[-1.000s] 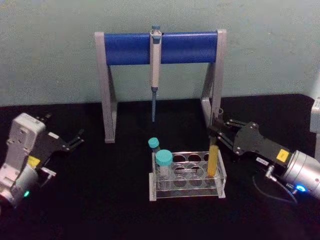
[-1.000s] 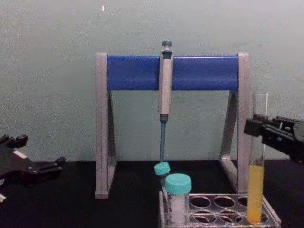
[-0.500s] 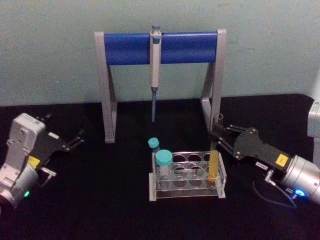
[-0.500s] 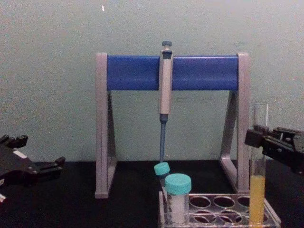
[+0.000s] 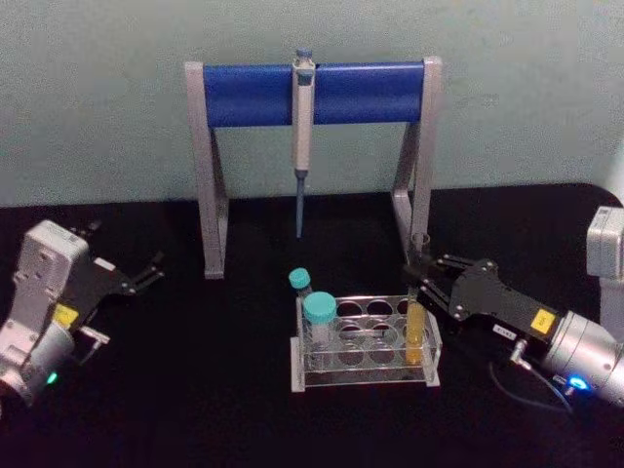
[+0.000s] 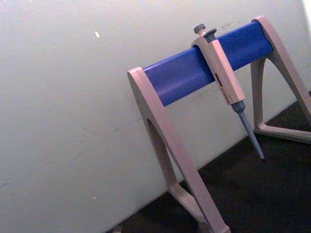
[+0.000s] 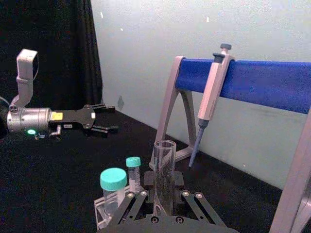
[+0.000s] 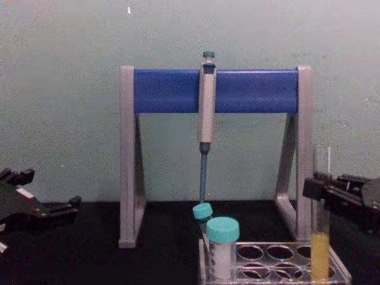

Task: Pick up the test tube from the test tube rack, shake it, then place it back into the test tube rack.

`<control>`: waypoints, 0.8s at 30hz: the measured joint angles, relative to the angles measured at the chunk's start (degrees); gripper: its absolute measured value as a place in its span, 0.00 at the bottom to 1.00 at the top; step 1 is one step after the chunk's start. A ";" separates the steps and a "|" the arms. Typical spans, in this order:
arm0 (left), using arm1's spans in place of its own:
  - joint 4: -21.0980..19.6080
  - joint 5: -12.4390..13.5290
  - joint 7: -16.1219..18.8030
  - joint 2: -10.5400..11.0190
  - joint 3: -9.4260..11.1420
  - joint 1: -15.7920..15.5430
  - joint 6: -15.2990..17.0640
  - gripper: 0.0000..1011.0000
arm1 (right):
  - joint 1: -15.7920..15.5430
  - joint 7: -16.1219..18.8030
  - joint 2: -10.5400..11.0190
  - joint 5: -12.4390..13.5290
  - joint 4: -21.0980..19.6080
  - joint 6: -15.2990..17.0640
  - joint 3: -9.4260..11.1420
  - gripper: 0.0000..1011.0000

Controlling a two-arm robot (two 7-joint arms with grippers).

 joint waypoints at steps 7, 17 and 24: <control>0.00 0.00 0.00 0.00 0.00 0.00 0.00 0.99 | 0.41 -0.17 -0.36 -0.81 1.17 0.04 -0.36 0.23; 0.00 0.00 0.00 0.00 0.00 0.00 0.00 0.99 | 0.82 -0.29 -0.57 -1.54 1.86 0.76 -0.81 0.23; 0.00 0.00 0.00 0.00 0.00 0.00 0.00 0.99 | 0.95 -0.28 -0.49 -1.69 1.91 1.21 -0.92 0.23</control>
